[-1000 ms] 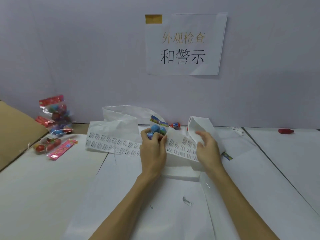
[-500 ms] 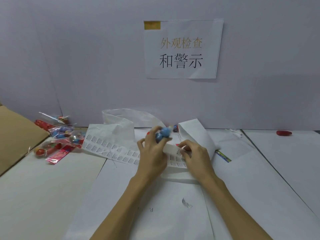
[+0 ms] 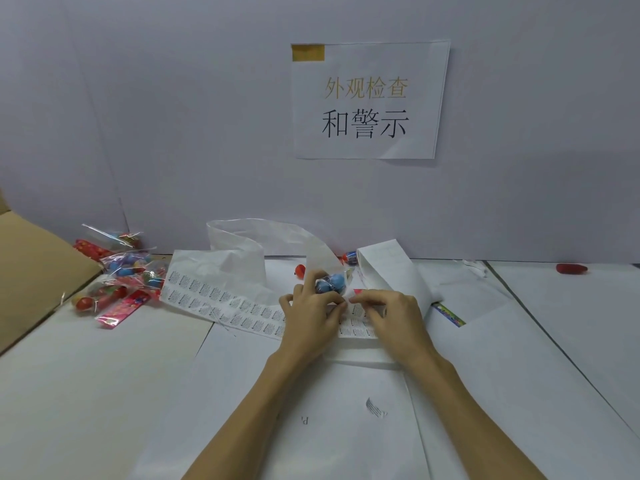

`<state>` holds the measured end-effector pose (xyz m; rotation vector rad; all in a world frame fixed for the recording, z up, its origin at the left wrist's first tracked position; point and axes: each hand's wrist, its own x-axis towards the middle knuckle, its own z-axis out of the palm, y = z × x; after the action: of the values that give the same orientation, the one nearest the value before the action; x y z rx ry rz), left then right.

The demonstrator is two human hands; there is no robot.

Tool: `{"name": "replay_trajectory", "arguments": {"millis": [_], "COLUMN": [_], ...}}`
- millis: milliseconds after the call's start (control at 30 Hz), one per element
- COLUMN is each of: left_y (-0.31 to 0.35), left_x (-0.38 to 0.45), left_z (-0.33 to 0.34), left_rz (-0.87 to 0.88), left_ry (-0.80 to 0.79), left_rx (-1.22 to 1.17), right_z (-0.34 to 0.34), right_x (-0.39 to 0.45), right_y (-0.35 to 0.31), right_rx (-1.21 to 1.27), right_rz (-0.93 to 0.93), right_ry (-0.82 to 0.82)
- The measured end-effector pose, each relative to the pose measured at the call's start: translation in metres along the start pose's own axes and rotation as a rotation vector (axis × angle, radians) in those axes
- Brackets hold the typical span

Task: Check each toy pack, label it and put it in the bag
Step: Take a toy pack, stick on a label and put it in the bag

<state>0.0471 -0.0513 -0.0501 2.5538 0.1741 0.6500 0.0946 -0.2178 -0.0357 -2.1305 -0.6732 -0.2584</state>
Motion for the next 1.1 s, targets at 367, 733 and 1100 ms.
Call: {"name": "replay_trajectory", "arguments": {"millis": [367,733,1100], "left_y": [-0.003,-0.002,0.001], "left_x": [0.002,0.003,0.008], "left_z": [0.002,0.000,-0.013], "left_rz": [-0.030,-0.038,-0.102], "left_ry": [-0.016,-0.024,0.224], "left_rx": [-0.020,-0.039,-0.409], "right_z": [-0.001,-0.001,-0.019], "right_x": [0.001,0.001,0.007], "right_y": [0.002,0.001,-0.007], "right_rx": [-0.019,-0.048,0.586], "right_rz": [0.040,0.058,0.251], "right_ry": [-0.036,-0.081,0.083]}}
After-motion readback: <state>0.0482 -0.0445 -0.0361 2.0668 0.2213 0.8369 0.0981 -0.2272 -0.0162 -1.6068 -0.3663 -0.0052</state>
